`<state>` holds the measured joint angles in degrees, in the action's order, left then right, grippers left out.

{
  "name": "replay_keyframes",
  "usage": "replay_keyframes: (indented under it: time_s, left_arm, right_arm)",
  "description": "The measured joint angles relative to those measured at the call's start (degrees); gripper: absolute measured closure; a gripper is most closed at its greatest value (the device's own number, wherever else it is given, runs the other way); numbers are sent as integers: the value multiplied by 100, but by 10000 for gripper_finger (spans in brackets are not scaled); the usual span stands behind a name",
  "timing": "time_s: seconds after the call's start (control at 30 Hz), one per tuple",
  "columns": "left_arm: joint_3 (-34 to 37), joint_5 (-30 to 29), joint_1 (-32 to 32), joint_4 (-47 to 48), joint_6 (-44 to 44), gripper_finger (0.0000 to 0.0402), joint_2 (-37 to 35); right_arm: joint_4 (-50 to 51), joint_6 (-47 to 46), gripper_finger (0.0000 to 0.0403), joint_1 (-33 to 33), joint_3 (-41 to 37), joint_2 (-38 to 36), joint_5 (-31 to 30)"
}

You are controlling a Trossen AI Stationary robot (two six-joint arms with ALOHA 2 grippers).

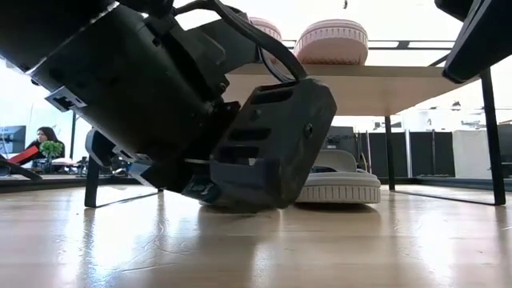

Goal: Pick and place slides into the shelf
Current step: Adjust the gray slides under the shelf, then return to Home Position

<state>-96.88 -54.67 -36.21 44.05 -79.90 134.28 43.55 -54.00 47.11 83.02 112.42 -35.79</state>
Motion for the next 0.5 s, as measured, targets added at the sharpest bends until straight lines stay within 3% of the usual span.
replay_keyframes:
  time_s: [0.3, 0.5]
  left_arm:
    - [-316, -33, -327, -43, 273, 401, -232]
    - [-735, 104, -1085, -188, 988, 401, -568]
  right_arm:
    - [-83, 0, 392, 39, 64, -15, 24]
    - [48, 6, 392, 130, 899, -155, 41]
